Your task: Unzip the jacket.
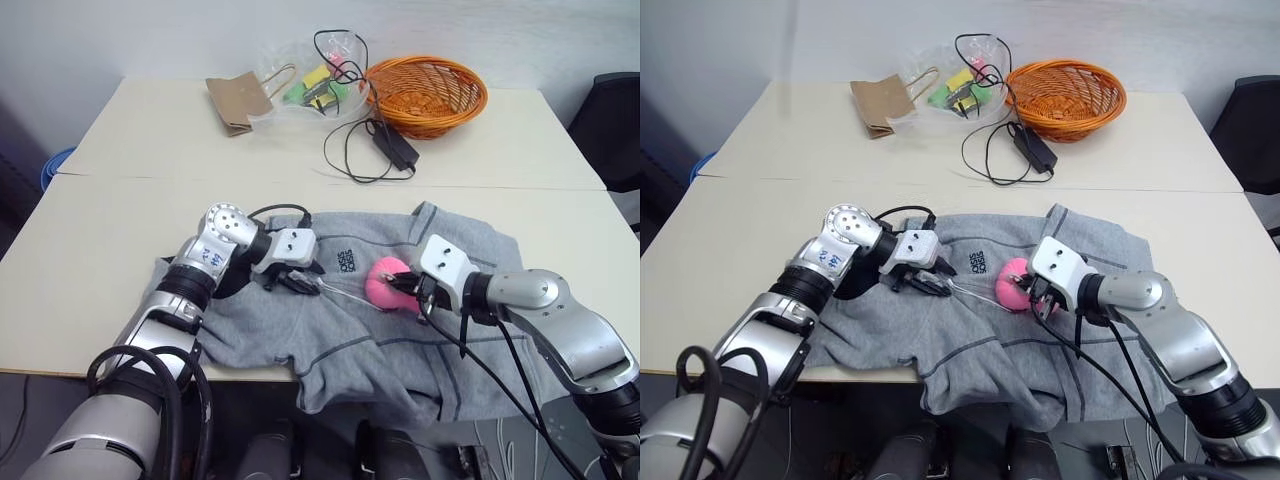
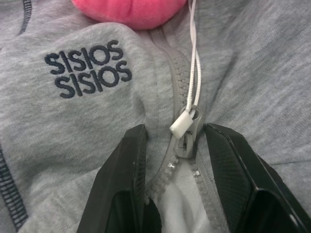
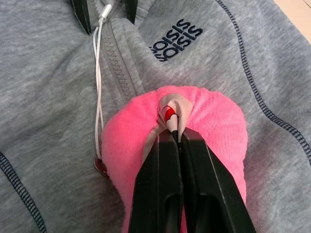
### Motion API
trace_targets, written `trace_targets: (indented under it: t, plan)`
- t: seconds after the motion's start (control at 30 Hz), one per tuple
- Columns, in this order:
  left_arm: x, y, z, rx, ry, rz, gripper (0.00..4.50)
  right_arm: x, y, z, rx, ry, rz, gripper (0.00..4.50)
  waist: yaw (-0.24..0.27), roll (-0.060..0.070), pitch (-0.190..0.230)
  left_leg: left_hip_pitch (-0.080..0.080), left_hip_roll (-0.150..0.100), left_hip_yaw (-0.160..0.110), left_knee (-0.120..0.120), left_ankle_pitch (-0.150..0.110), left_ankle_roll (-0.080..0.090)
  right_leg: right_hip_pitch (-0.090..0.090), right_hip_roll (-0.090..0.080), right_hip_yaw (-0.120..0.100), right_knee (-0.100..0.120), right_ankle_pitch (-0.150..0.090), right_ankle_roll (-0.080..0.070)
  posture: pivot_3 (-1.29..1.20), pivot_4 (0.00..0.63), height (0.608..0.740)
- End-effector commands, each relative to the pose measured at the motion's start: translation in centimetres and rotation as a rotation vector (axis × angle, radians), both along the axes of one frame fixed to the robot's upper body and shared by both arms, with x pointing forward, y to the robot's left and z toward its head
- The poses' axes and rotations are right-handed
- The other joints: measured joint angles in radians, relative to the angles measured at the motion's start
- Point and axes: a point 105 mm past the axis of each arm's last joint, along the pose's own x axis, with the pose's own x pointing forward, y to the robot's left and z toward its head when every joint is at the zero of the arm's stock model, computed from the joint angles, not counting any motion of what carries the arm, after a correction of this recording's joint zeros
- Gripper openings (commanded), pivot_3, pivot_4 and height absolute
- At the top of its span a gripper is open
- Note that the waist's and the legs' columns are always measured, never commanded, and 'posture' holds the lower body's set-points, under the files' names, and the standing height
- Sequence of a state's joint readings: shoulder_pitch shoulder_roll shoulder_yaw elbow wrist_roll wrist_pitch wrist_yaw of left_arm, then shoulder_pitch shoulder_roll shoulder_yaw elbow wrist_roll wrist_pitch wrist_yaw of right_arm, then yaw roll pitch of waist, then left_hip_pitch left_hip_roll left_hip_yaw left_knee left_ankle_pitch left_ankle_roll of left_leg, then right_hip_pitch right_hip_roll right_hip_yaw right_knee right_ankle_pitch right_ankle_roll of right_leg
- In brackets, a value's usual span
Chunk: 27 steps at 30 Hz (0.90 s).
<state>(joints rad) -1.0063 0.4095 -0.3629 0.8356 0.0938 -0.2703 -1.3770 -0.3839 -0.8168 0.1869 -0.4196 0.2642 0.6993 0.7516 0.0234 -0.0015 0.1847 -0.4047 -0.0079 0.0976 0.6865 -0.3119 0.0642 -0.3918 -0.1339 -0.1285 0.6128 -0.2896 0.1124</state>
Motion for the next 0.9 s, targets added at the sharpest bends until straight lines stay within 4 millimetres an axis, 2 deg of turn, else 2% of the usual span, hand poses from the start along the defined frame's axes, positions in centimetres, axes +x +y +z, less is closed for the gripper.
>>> trace_targets:
  t: [0.03,0.23,0.53,0.67,0.83,0.9]
  plan:
    - [-0.3,2.1,-3.7,0.154,0.043,0.044,1.95,0.3,-2.5,1.6,-0.043,-0.051,-0.057,0.0,0.002,0.0,-0.001,0.0,0.0,0.0,0.0,0.0,0.0,0.0,0.0,0.0,0.0,0.0,0.0,0.0,0.15,0.74]
    - [0.1,3.4,-4.3,0.191,0.038,0.08,1.95,0.0,-6.9,4.4,-0.06,-0.115,-0.184,0.0,0.0,0.0,-0.006,0.003,0.0,0.0,0.0,0.0,0.0,0.002,-0.001,0.0,0.0,0.0,0.0,0.0,0.15,0.74]
    - [-0.1,5.3,-5.1,0.209,0.051,0.122,1.95,-2.6,-15.5,7.2,-0.095,-0.164,-0.438,0.0,0.002,0.0,-0.008,0.007,0.001,-0.001,0.0,0.0,0.0,0.006,-0.007,0.001,-0.001,0.0,-0.001,0.0,0.15,0.74]
    - [-0.2,5.7,-5.3,0.21,0.049,0.131,1.95,-3.2,-17.1,8.4,-0.045,-0.184,-0.506,0.0,-0.018,0.004,-0.012,0.02,0.003,0.0,-0.006,-0.004,-0.003,0.017,-0.006,0.003,-0.007,-0.001,-0.003,0.0,0.15,0.74]
    - [-0.1,5.6,-5.2,0.199,0.047,0.136,1.95,-3.3,-15.6,7.8,-0.021,-0.163,-0.466,0.0,-0.025,0.011,-0.016,0.021,0.005,-0.001,-0.006,-0.006,-0.004,0.016,-0.006,0.009,-0.006,-0.002,-0.005,0.0,0.15,0.74]
    - [-0.1,5.7,-5.2,0.199,0.043,0.136,1.95,-3.3,-17.0,7.6,-0.059,-0.168,-0.516,0.0,-0.024,0.011,-0.016,0.021,0.005,-0.001,-0.006,-0.006,-0.004,0.016,-0.006,0.009,-0.006,-0.002,-0.005,0.0,0.15,0.74]
